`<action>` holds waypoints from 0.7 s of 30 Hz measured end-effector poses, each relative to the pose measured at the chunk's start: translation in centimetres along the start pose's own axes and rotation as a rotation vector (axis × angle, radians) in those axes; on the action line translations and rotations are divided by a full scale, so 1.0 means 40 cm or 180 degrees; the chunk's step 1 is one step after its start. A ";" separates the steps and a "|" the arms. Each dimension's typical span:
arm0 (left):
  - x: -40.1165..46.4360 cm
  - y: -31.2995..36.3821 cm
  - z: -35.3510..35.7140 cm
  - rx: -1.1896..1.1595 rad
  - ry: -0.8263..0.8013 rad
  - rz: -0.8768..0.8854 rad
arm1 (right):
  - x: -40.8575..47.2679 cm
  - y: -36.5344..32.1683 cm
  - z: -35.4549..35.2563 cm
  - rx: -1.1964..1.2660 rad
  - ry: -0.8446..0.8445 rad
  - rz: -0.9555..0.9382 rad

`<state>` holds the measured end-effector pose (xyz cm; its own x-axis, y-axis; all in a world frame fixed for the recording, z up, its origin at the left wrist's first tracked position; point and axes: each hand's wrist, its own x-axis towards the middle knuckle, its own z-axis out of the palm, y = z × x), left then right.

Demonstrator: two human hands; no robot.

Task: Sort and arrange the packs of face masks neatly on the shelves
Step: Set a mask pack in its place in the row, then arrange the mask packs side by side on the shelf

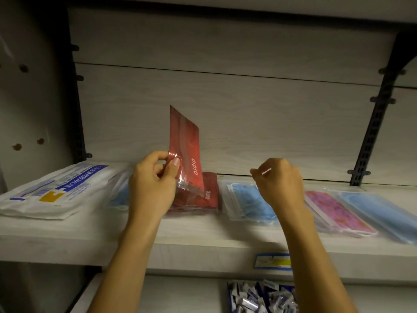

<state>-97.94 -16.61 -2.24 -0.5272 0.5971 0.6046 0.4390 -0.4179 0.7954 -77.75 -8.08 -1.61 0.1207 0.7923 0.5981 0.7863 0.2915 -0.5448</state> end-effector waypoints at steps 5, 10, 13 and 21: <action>-0.019 -0.041 0.036 0.1081 -0.0281 -0.0424 | 0.003 0.026 -0.004 -0.0037 -0.0083 -0.0016; -0.025 -0.063 0.038 0.2027 -0.0572 -0.0463 | 0.003 0.031 -0.003 -0.0053 -0.0175 -0.0046; -0.024 -0.061 0.035 0.2397 -0.0591 -0.0404 | -0.001 0.025 -0.001 -0.0053 -0.0214 -0.0071; -0.037 -0.029 0.006 0.2268 -0.0448 0.0032 | -0.025 -0.011 -0.013 -0.0134 -0.0273 -0.0281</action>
<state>-97.49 -16.84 -4.04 -0.4430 0.6981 0.5625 0.8360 0.0950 0.5405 -77.88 -9.29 -1.65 -0.0009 0.8079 0.5893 0.8166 0.3408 -0.4659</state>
